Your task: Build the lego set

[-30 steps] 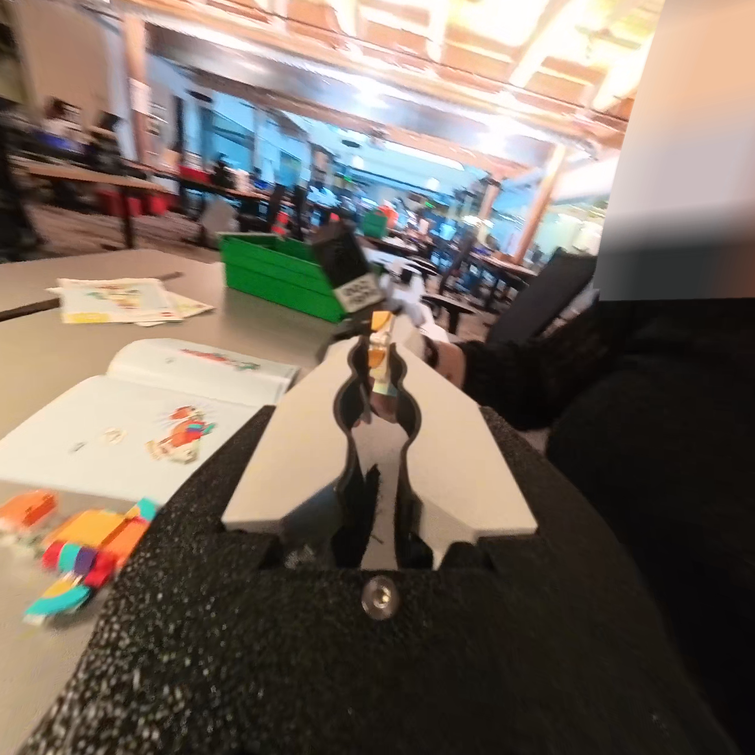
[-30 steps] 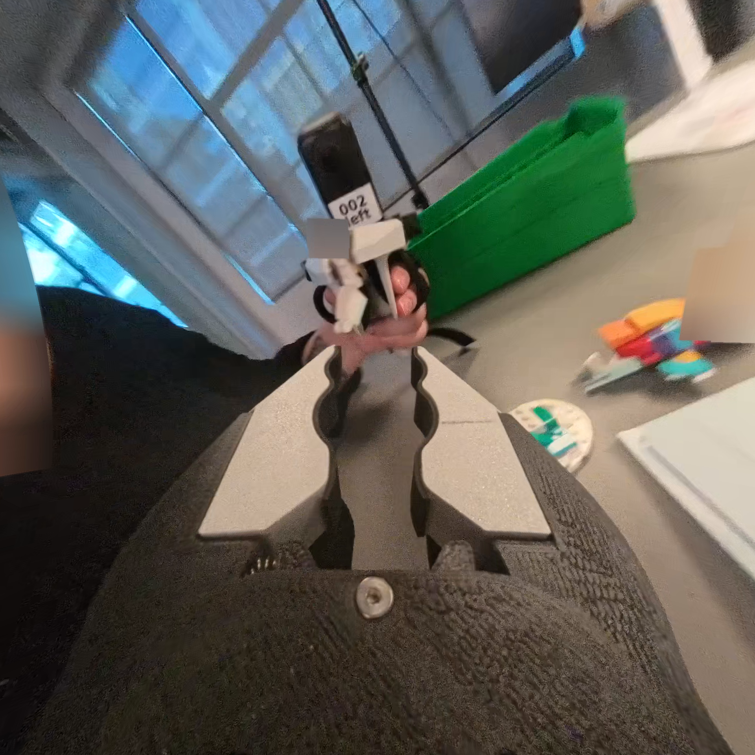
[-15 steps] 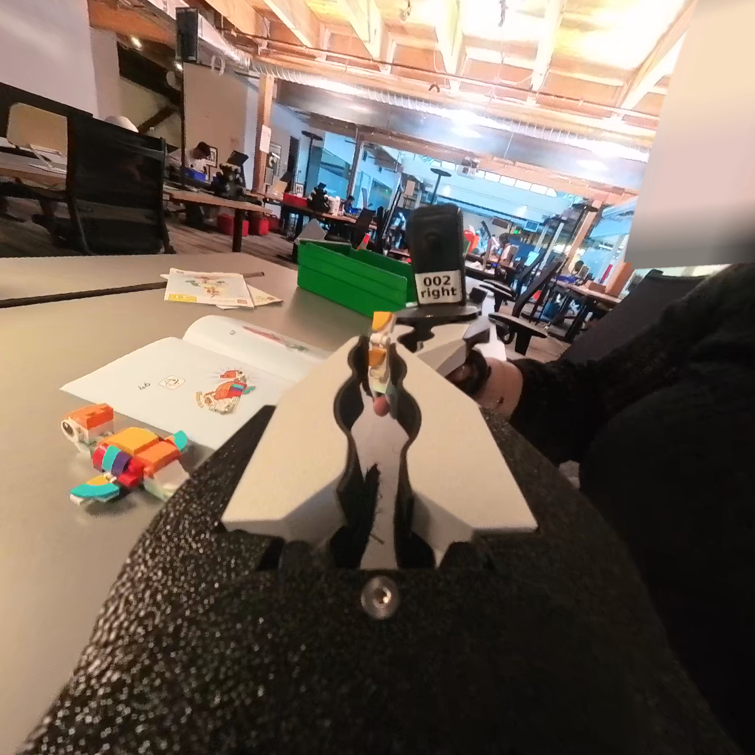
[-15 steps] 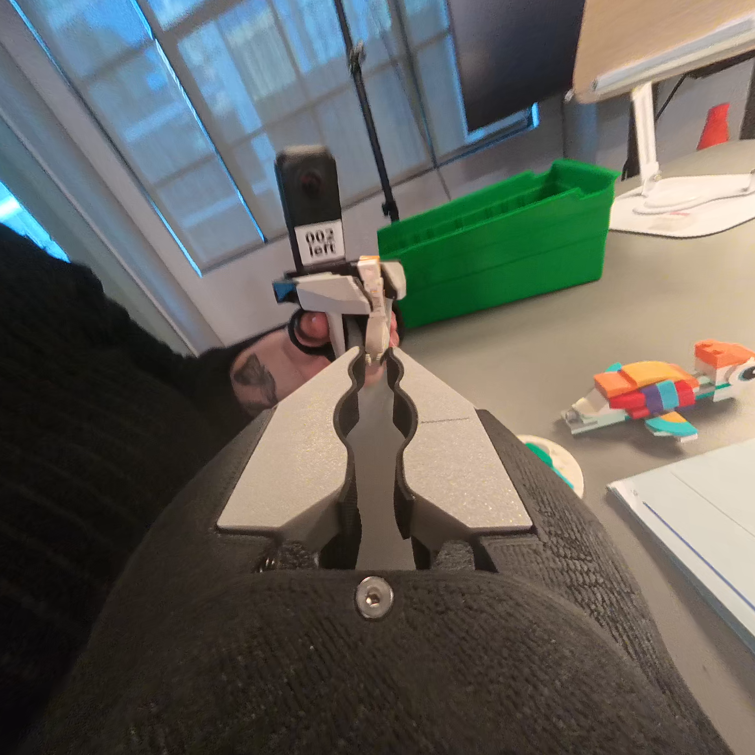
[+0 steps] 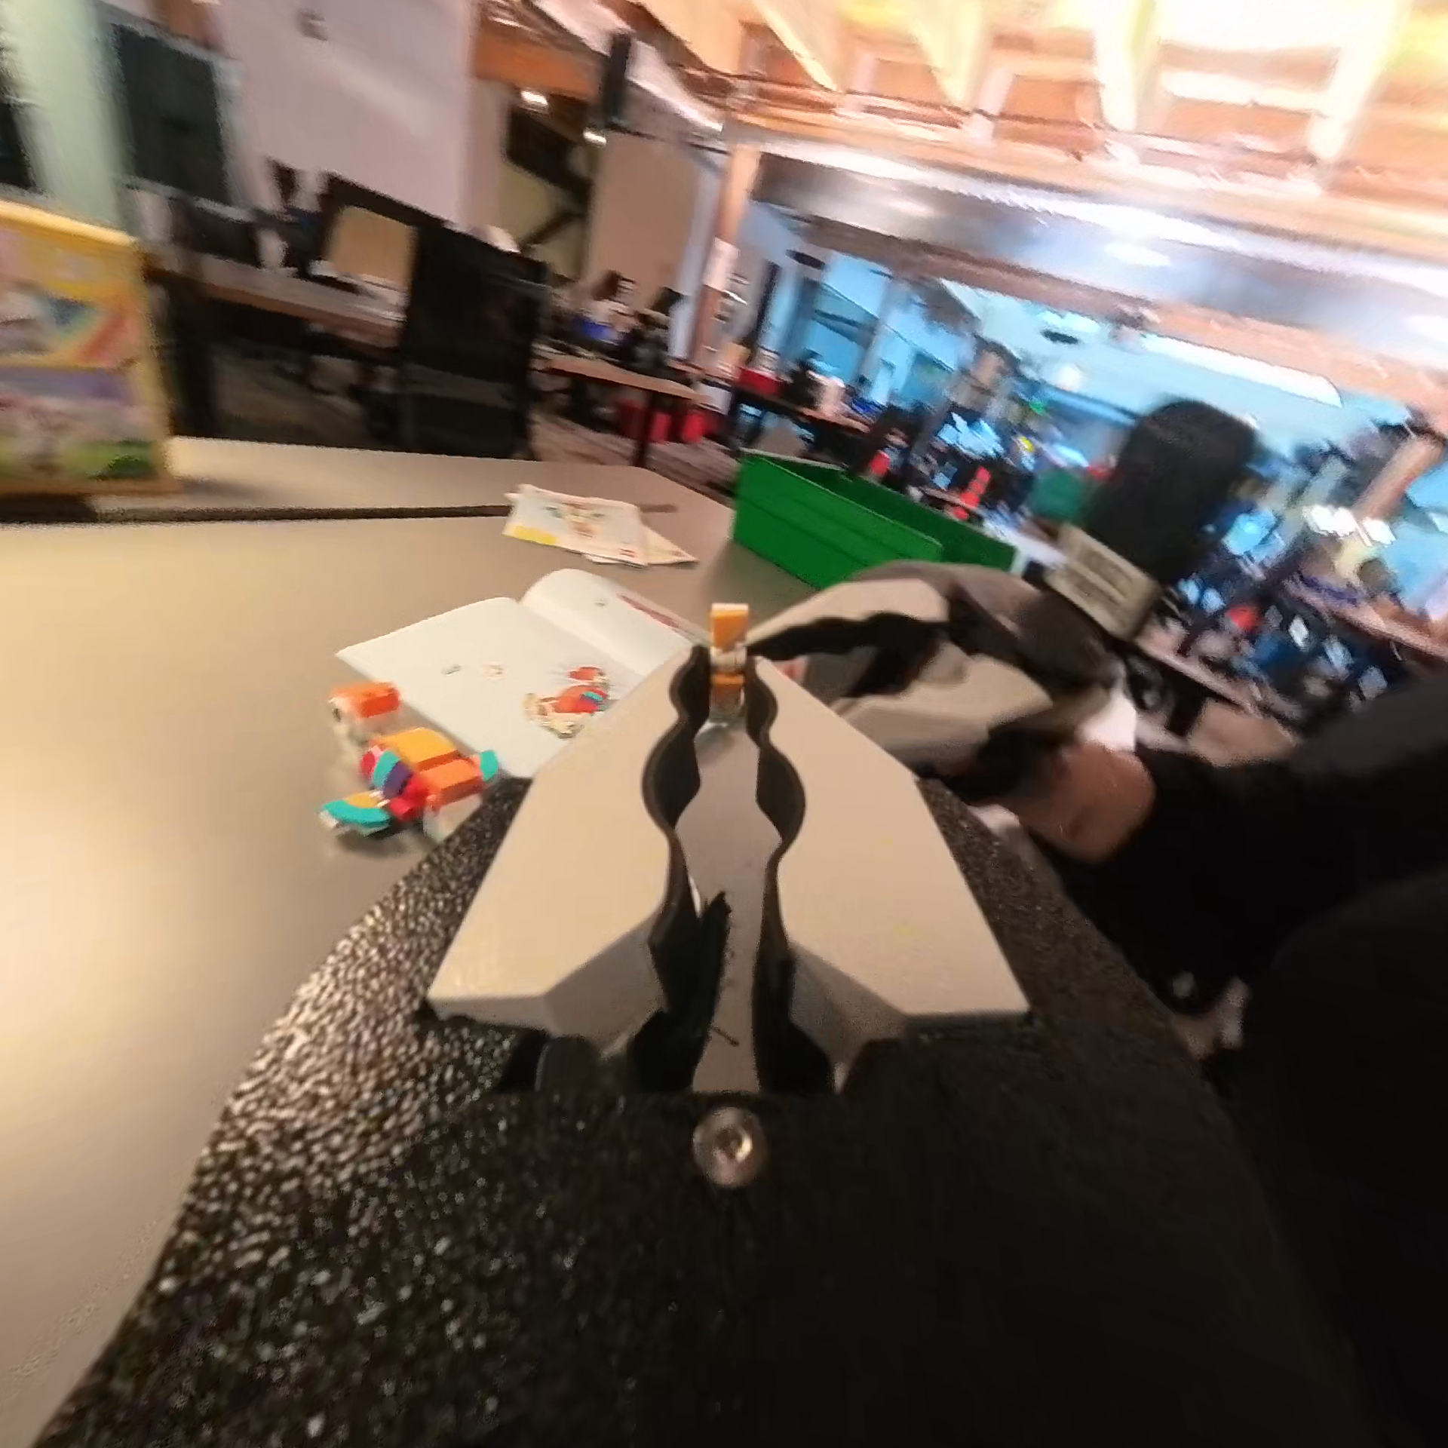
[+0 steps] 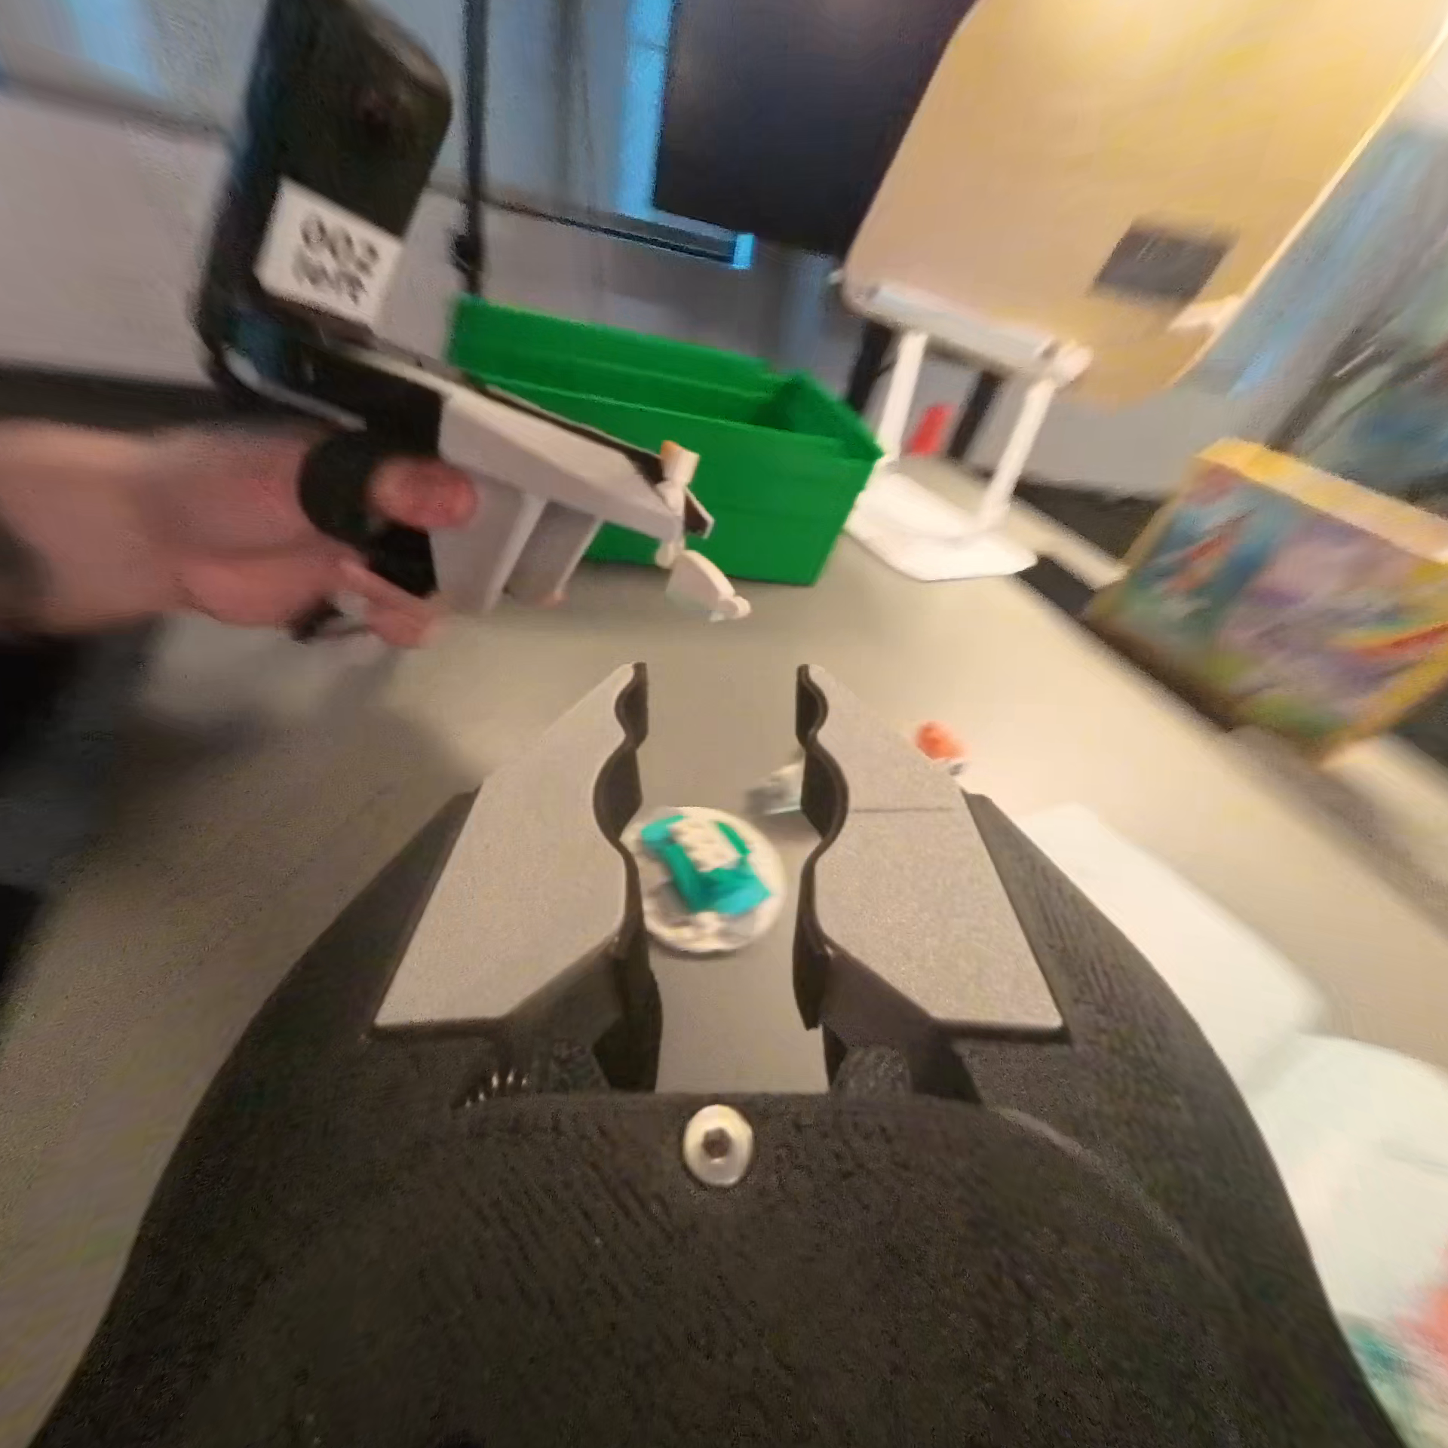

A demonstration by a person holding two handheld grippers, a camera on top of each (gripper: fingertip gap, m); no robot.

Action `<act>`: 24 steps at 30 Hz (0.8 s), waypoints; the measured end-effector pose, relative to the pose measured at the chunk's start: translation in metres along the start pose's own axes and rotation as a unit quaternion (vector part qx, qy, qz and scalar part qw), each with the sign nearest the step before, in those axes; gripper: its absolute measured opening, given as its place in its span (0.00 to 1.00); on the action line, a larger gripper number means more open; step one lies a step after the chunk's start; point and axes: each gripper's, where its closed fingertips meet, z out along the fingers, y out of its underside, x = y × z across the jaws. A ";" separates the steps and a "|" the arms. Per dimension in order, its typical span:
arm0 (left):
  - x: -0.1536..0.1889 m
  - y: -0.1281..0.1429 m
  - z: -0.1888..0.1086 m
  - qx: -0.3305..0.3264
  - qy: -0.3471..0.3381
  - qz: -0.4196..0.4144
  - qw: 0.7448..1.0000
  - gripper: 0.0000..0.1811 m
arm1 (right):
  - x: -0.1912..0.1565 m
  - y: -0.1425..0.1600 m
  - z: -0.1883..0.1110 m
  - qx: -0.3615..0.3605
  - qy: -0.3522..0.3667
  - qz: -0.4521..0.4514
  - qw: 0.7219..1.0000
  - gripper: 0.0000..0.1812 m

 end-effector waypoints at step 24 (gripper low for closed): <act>0.009 -0.005 0.027 0.118 0.061 -0.356 0.925 0.17 | 0.026 -0.012 0.000 -0.057 0.313 -0.583 0.748 0.03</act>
